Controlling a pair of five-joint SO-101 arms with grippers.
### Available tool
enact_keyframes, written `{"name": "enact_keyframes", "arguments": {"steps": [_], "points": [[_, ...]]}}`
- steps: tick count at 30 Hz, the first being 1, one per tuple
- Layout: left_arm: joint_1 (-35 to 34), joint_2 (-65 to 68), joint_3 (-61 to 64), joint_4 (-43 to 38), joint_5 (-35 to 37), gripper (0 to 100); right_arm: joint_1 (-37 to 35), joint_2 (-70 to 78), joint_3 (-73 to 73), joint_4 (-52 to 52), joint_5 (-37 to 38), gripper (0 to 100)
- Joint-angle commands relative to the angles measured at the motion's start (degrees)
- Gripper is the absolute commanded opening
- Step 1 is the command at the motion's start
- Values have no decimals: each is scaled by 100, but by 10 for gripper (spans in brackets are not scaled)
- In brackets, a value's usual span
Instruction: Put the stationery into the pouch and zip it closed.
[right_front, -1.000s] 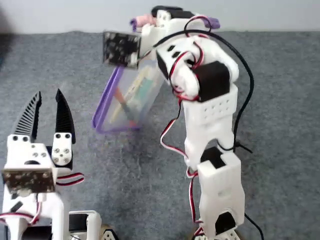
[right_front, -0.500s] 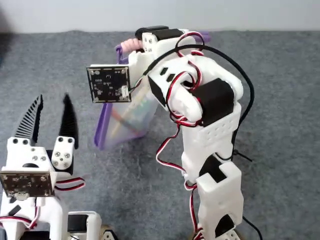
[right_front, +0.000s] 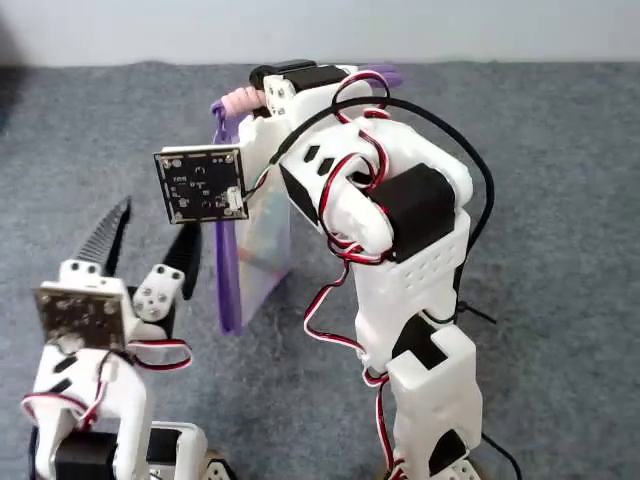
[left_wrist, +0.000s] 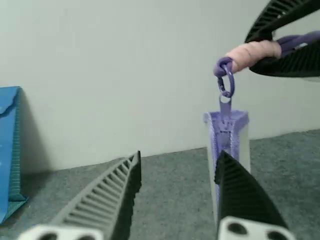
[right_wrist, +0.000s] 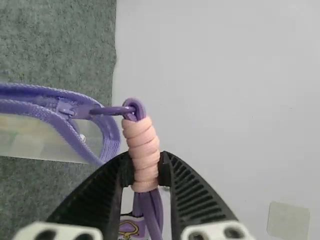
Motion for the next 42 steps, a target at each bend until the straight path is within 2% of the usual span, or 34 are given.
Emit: {"name": "enact_keyframes", "arguments": {"steps": [1, 11, 14, 22, 26, 32, 42], "points": [[369, 44, 22, -53, 220, 239, -66, -532, -264, -48, 220, 8], [668, 123, 444, -844, 308, 239, -75, -523, -264, -48, 308, 8], [782, 448, 409, -888, 343, 238, -145, -523, -255, -48, 316, 8], [782, 1741, 84, -1846, 598, 236, -391, -514, -255, 13, 308, 8], [668, 2356, -356, -1864, 905, 236, -382, -505, -237, -22, 308, 8], [475, 2620, -514, -1855, 905, 234, -347, -497, -237, -40, 308, 8], [703, 2620, -567, -1855, 862, 145, -338, -497, -255, -40, 308, 8]]}}
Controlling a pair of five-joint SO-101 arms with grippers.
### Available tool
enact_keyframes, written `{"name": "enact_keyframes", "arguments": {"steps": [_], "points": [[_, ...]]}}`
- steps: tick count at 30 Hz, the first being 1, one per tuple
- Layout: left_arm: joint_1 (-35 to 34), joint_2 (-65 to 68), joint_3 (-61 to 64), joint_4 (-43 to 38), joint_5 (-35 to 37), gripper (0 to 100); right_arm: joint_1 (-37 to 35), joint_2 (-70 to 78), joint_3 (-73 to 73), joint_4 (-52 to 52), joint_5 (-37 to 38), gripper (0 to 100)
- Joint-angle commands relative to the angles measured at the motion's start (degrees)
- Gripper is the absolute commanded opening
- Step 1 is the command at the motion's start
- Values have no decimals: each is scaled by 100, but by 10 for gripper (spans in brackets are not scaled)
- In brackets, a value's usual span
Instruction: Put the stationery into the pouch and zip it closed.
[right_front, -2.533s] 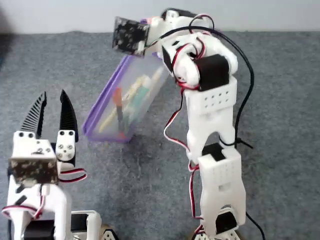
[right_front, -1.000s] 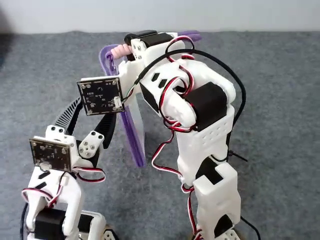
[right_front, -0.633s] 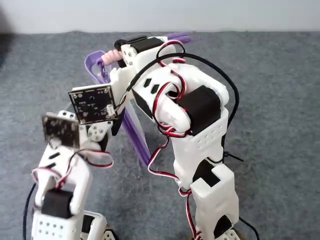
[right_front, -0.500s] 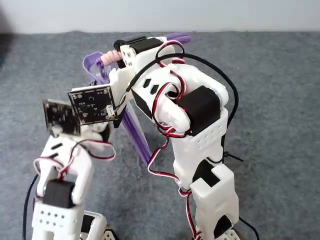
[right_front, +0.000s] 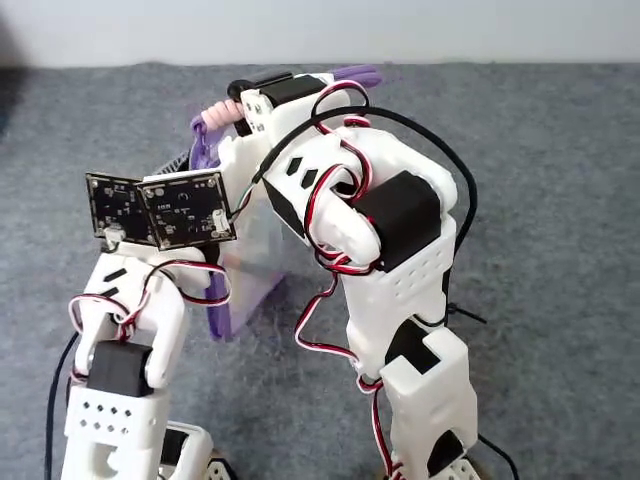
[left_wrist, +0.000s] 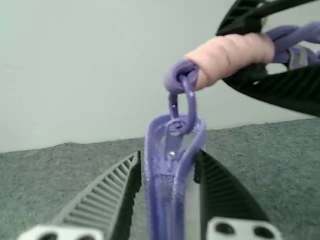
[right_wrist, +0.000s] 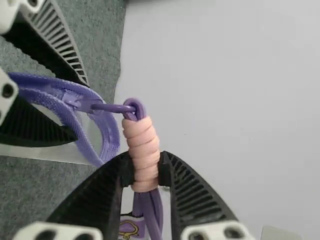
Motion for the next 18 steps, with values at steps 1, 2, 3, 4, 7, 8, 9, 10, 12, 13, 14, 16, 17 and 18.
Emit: {"name": "enact_keyframes", "arguments": {"steps": [1, 2, 3, 4, 7, 8, 9, 10, 12, 13, 14, 16, 17, 18], "points": [[35, 18, -338, -132, 18, 138, 13, -505, -255, -57, 35, 8], [35, 18, -338, -132, 0, 130, 13, -514, -255, -57, 35, 8], [35, 18, -338, -132, -79, 120, 13, -523, -255, -57, 35, 8], [35, 18, -330, -132, -167, 108, 13, -532, -255, -57, 35, 8], [44, 26, -330, -132, -273, 69, 75, -532, -255, -57, 35, 8], [44, 26, -330, -132, -299, 57, 119, -532, -255, -57, 35, 8], [88, 26, -330, -132, -343, 46, 154, -514, -255, -57, 26, 8], [123, 26, -330, -132, -404, 34, 189, -505, -255, -57, 26, 8], [167, 26, -330, -132, -492, 13, 233, -505, -255, -57, 26, 8], [167, 26, -330, -132, -492, 13, 233, -505, -255, -57, 26, 8], [185, 26, -330, -132, -492, 13, 242, -505, -255, -57, 26, 8], [220, 18, -347, -35, -492, 13, 277, -497, -255, -66, 26, 8], [220, 18, -409, 88, -492, 13, 303, -497, -246, -66, 26, 8], [229, 18, -514, 264, -484, 13, 347, -488, -229, -66, 26, 8]]}}
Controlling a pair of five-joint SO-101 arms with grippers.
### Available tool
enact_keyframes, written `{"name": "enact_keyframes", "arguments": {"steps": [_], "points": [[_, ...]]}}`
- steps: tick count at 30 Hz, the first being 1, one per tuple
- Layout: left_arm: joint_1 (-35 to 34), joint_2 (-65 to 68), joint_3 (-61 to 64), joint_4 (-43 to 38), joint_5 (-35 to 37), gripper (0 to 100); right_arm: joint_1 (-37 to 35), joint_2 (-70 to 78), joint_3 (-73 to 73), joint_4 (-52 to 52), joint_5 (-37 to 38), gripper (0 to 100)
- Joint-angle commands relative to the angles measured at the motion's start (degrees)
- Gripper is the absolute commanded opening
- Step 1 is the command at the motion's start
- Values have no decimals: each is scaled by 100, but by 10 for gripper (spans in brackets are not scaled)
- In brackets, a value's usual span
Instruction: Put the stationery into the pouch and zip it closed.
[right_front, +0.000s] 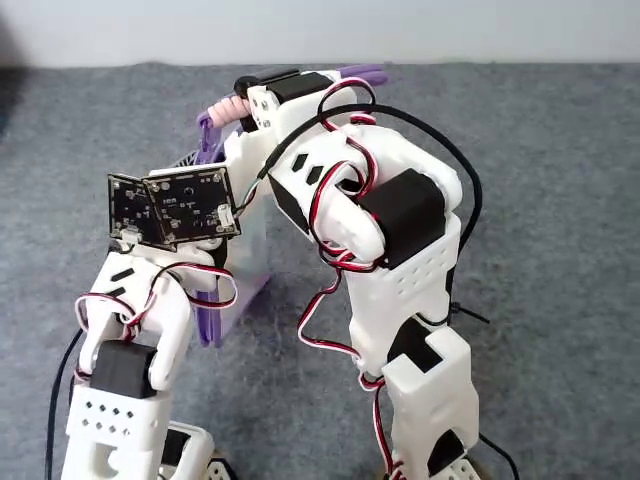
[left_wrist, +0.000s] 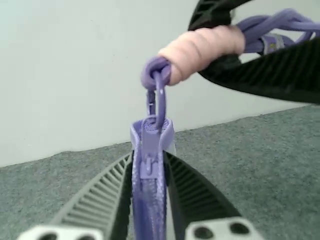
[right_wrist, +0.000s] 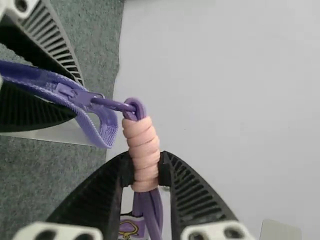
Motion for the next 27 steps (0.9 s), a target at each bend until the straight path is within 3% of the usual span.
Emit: {"name": "enact_keyframes", "arguments": {"steps": [1, 7, 17, 27], "points": [[35, 18, -567, 440, -53, 12, 251, -479, -220, -66, 26, 8], [18, 18, -1385, 1503, -44, 10, 787, -40, -255, -242, 26, 8], [-18, -35, -1930, 2233, 185, 9, 1367, 629, -255, -1059, 53, 8], [26, -668, -910, 2259, 202, 12, 1147, 330, -255, -998, 9, 8]]}}
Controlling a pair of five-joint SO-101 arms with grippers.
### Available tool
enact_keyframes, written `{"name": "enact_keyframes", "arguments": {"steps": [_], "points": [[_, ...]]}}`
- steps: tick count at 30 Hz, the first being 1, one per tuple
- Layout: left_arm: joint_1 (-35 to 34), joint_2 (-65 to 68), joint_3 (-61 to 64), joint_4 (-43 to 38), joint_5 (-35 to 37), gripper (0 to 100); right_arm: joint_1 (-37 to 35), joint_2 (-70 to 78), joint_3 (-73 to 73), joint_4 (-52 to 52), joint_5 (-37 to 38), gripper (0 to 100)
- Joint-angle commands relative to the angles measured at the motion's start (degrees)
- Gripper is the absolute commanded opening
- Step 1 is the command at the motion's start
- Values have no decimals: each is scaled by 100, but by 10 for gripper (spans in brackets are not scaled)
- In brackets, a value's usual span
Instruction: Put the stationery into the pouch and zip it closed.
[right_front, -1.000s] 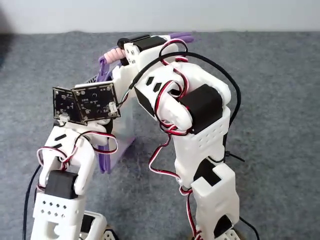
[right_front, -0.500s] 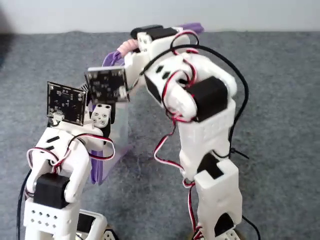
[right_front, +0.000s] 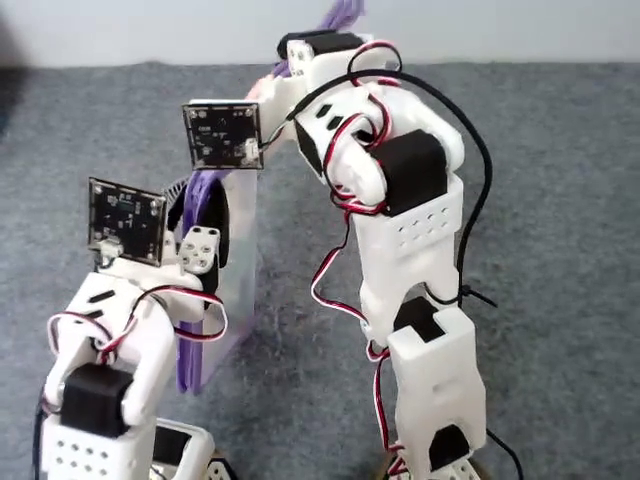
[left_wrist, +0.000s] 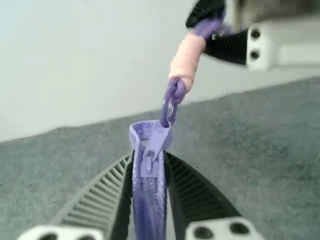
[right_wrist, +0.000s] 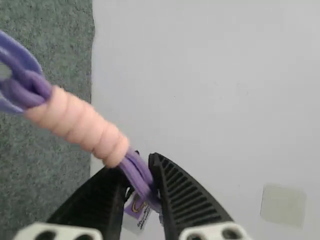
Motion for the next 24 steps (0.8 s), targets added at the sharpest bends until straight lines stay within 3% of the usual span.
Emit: {"name": "enact_keyframes", "arguments": {"steps": [1, 7, 24], "points": [[0, -255, 224, -132, 44, 13, 22, -470, -255, -75, -18, 8], [-9, -246, 374, -352, 44, 32, -497, -884, -255, 259, -105, 8], [-44, -264, 347, -343, 44, 60, -374, -936, -255, 268, -97, 8]]}}
